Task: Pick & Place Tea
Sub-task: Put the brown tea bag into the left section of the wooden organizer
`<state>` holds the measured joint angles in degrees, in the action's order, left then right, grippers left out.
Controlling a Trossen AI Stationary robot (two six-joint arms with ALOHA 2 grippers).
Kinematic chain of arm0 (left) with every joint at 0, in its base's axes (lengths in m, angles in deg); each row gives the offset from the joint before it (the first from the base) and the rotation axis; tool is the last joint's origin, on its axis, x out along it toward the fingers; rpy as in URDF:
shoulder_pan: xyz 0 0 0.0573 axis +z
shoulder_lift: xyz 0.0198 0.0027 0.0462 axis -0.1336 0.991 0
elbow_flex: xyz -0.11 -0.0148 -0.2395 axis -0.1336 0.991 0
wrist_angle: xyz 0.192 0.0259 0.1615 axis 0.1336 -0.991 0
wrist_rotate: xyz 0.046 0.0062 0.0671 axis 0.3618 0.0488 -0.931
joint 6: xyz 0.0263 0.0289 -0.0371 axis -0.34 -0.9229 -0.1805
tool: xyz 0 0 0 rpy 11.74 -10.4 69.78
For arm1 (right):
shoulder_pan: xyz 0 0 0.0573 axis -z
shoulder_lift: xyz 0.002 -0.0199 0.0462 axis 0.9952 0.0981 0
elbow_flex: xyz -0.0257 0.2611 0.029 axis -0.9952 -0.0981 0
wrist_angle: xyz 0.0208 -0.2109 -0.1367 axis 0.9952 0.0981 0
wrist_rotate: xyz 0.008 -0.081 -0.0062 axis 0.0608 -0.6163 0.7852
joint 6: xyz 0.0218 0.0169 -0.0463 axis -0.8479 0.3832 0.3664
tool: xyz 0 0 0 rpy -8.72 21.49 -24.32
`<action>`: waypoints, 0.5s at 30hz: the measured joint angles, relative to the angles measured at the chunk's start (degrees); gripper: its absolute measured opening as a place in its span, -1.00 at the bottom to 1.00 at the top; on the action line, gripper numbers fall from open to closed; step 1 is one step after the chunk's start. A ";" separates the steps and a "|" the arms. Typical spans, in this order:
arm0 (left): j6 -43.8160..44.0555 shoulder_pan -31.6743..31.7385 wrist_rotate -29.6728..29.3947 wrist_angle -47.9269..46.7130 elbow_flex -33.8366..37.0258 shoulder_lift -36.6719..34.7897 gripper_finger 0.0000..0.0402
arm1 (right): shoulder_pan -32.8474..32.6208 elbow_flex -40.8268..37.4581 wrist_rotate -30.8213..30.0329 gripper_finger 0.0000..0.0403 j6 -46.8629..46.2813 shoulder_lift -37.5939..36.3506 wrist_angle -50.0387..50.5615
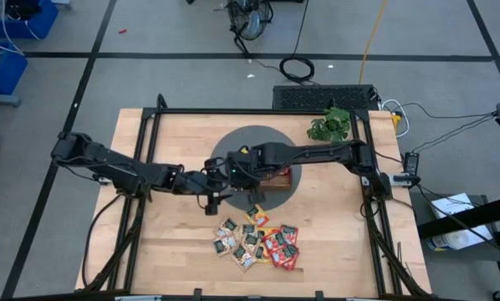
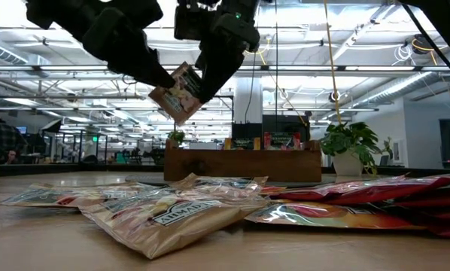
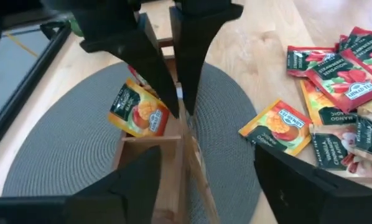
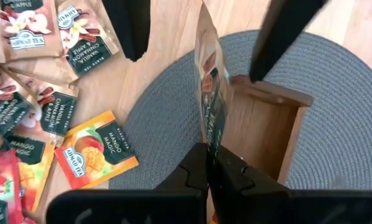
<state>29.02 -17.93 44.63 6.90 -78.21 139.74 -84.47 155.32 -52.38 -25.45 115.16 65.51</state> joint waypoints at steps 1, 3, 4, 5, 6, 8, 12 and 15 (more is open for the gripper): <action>0.06 0.25 0.56 -0.05 0.00 0.00 0.13 | 0.02 -0.75 0.02 -1.00 -0.02 -0.02 -0.95; 0.39 0.90 0.85 -0.16 0.00 0.23 -0.06 | 0.01 -1.85 0.03 -1.00 0.12 -0.02 -2.78; 0.67 1.34 0.89 0.05 0.00 0.71 -0.18 | 0.00 -2.17 0.07 -1.00 0.20 -0.02 -3.49; 0.78 1.78 1.00 0.11 -0.02 1.16 -0.31 | 0.00 -2.30 0.09 -1.00 0.24 -0.02 -3.88; 0.92 2.21 1.53 -0.13 -0.01 1.31 -0.45 | 0.00 -2.45 0.10 -1.00 0.30 -0.02 -4.08; 1.67 3.04 3.53 -0.07 0.09 1.21 -0.73 | 0.02 -2.48 0.10 -1.00 0.35 -0.02 -4.33; 2.08 3.90 4.82 -0.45 0.09 1.18 -0.94 | 0.02 -2.48 0.10 -1.00 1.05 0.00 -5.18; 2.02 3.84 4.84 -0.44 0.10 1.18 -0.96 | 0.02 -2.51 0.10 -0.99 3.04 -0.01 -5.66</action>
<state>31.05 -14.08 49.48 6.46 -78.10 140.92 -84.45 152.81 -52.28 -22.40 115.15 59.85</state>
